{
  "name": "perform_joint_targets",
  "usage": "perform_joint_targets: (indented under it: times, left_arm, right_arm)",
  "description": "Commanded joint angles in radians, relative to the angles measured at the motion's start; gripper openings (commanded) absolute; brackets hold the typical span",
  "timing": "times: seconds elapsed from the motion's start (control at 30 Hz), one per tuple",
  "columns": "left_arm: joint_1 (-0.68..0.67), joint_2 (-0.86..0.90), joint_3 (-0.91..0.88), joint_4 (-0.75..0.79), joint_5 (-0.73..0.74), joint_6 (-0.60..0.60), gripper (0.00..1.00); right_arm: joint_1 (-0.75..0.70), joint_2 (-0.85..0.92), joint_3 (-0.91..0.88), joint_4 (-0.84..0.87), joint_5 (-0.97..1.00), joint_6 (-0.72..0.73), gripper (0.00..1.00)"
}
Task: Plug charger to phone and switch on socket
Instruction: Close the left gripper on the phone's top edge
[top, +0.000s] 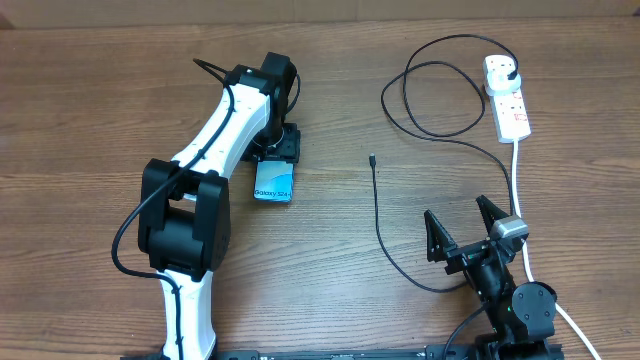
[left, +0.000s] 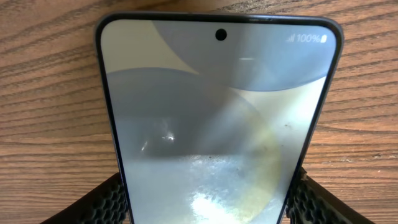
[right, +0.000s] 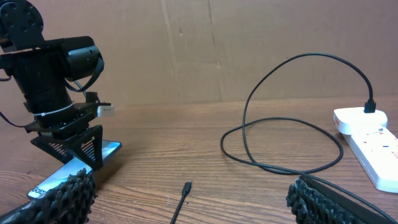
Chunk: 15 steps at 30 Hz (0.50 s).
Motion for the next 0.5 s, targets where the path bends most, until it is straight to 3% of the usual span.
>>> perform_joint_targets:
  times: [0.0,0.17,0.47]
  left_arm:
    - [-0.006,0.005,0.038,-0.005,-0.007,0.013,0.2]
    - [-0.006,0.005,0.038,-0.007,-0.006,0.013,0.04]
    - [-0.006,0.004,0.057,-0.063,0.04,-0.04,0.04]
  right_arm:
    - [0.003,-0.011,-0.01,0.005,-0.002,-0.001,1.0]
    - [0.003,-0.011,-0.01,0.005,-0.002,-0.001,1.0]
    - [0.003,-0.011,-0.01,0.005,-0.002,-0.001,1.0]
